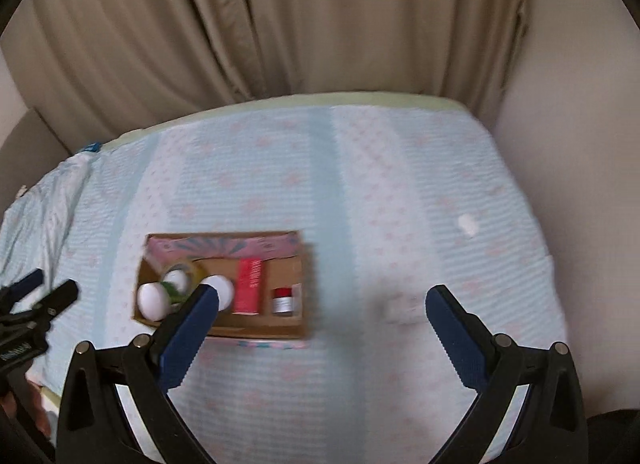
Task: Organize rigid objects
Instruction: 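Lift both tools out of the box toward the pill bottle and white case, then grasp the white pill bottle with the left tool while the right tool grasps the white oval case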
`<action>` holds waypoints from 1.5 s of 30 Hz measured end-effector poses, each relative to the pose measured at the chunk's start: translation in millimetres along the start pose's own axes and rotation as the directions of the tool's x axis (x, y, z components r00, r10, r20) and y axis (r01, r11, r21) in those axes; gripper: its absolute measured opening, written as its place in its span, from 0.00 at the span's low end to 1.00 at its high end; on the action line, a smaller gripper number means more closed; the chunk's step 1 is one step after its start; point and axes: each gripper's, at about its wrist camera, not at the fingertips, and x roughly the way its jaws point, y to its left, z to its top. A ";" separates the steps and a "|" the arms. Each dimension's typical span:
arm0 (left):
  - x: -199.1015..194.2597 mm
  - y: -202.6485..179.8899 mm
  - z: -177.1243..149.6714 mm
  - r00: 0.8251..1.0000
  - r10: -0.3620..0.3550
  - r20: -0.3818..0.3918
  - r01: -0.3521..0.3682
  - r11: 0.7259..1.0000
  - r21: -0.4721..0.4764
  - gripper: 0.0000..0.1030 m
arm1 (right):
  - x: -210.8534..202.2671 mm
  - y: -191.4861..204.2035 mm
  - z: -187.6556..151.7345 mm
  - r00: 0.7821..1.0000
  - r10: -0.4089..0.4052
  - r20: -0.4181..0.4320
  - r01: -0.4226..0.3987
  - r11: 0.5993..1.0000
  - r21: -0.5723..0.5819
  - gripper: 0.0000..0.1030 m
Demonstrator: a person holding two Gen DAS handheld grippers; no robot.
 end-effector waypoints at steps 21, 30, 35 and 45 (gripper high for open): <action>101.5 -218.7 -38.6 0.981 0.060 -0.186 -0.119 0.937 -0.328 1.00 | 77.0 -251.7 60.2 0.998 0.039 -0.057 -0.049 0.980 -0.192 1.00; 201.3 -278.5 -90.1 0.937 -0.039 -0.346 -0.154 0.844 -0.514 1.00 | 153.9 -293.0 70.4 0.987 0.055 -0.151 -0.093 0.963 -0.254 1.00; 255.2 -299.8 -111.1 0.912 -0.081 -0.401 -0.208 0.753 -0.624 1.00 | 201.6 -299.6 73.6 0.976 0.073 -0.206 -0.132 0.947 -0.292 1.00; 339.5 -312.6 -138.4 0.861 -0.111 -0.496 -0.339 0.603 -0.723 0.91 | 309.8 -306.3 66.4 0.933 0.036 -0.359 -0.186 0.900 -0.393 0.94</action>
